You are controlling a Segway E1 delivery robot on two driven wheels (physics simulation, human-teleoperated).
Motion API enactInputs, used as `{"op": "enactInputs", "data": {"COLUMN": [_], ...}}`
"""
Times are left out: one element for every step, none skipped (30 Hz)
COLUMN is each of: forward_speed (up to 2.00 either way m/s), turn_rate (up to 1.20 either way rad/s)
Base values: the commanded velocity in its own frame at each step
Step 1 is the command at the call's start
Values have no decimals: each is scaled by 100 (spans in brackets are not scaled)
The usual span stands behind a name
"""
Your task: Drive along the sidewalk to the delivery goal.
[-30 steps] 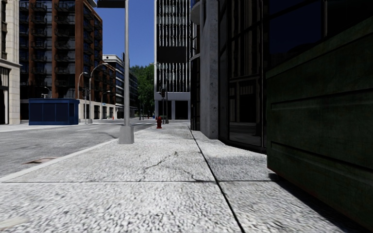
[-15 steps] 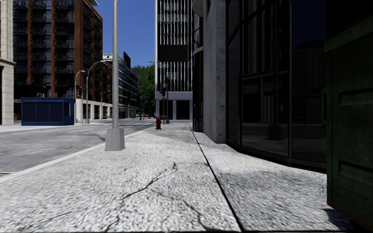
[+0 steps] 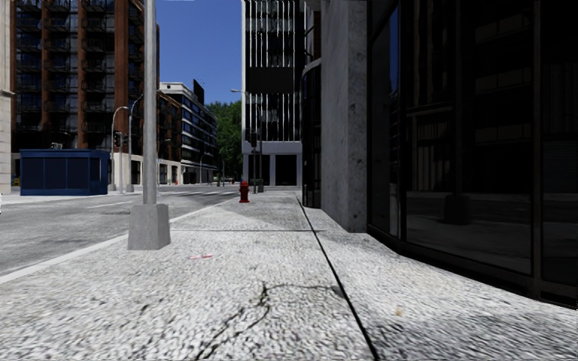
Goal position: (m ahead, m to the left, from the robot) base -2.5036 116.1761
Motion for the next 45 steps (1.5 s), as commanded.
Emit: {"op": "enactInputs", "data": {"forward_speed": [200,200,200,200,200,200,200,200,200,200,200,200,200,200,200,200,200,200,200,200,200,200,200,200,200,200,200,200,200,200,200,200,200,200,200,200,200,200,200,200,200,200,200,200,200], "turn_rate": [0,0,0,0,0,0,0,0,0,0,0,0,0,0,0,0,17,41,41,49,51,38,3,0,0,0,0,0,0,0,0,0,0,0,0,0,0,0,0,0,0,0,0,0,0]}}
